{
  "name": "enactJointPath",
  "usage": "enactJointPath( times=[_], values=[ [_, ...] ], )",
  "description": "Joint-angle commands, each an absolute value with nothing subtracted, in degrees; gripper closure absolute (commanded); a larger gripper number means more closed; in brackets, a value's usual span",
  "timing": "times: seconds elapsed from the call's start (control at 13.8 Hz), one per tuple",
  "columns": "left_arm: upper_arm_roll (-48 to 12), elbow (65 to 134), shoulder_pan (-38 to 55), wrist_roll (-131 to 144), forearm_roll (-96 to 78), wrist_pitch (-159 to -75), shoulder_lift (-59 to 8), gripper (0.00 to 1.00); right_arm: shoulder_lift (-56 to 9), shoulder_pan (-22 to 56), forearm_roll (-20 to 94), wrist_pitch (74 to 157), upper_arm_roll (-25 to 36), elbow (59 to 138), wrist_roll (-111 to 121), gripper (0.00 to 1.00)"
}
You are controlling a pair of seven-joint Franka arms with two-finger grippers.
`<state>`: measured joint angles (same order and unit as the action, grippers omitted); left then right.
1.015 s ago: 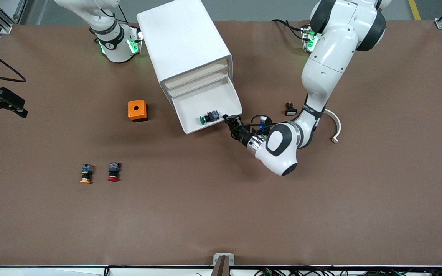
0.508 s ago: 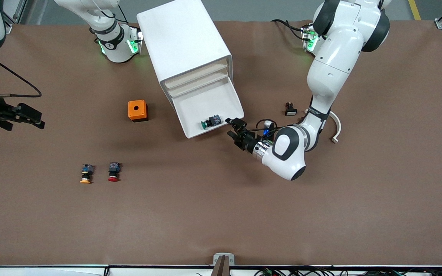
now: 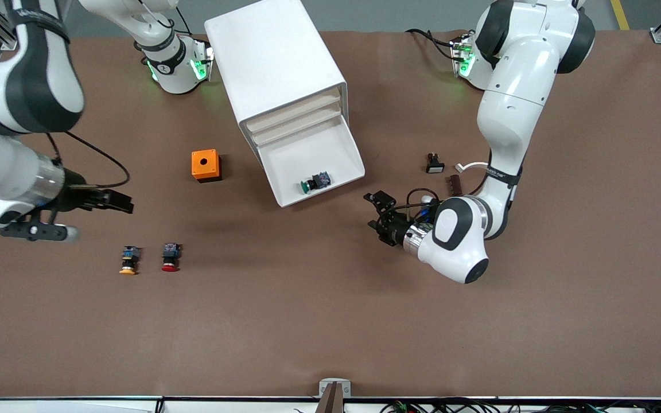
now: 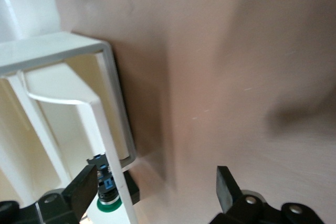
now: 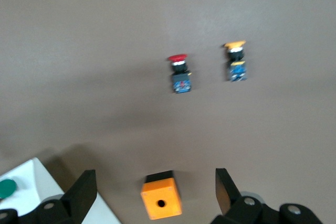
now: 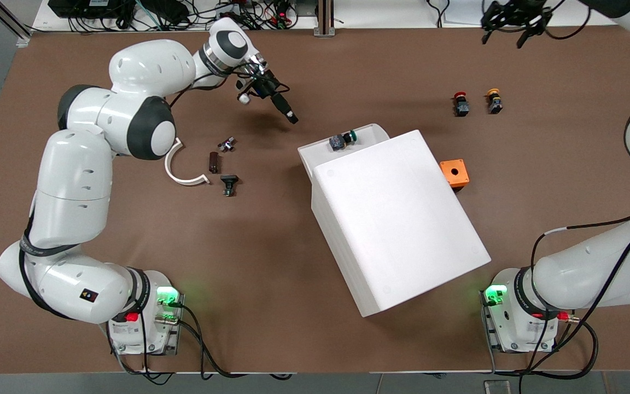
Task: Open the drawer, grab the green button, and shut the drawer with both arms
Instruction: 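Reach the right gripper into the open drawer toward the green button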
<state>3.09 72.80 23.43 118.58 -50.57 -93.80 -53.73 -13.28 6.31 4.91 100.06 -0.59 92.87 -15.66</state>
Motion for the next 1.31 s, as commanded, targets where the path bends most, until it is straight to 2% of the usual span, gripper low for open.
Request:
enactJointPath(
  times=[0.0, 0.22, 0.51, 0.94, 1.23],
  values=[
    [6.76, 73.39, 23.64, 115.15, -46.08, -93.52, -49.85, 0.01, -15.37, 10.7, 8.06, 100.89, -0.26, 92.55, -27.47, 0.0],
    [8.34, 73.39, 22.86, 108.39, -40.18, -93.6, -45.98, 0.01, -17.48, 16.94, 9.49, 103.79, -0.26, 92.64, -42.83, 0.0],
    [13.88, 73.39, 22.85, 101.36, -39.46, -93.52, -42.81, 0.01, -20.38, 26.08, 9.14, 108.79, -0.18, 93.42, -64.81, 0.0],
    [14.94, 73.39, 23.11, 84.24, -39.38, -94.13, -39.73, 0.01, -23.29, 35.93, 7.04, 119.7, -0.09, 97.73, -84.0, 0.0],
    [14.85, 73.74, 24.43, 74.45, -38.59, -94.39, -40.34, 0.01, -24.08, 41.21, 4.57, 126.36, -0.09, 102.29, -93.94, 0.0]
  ],
)
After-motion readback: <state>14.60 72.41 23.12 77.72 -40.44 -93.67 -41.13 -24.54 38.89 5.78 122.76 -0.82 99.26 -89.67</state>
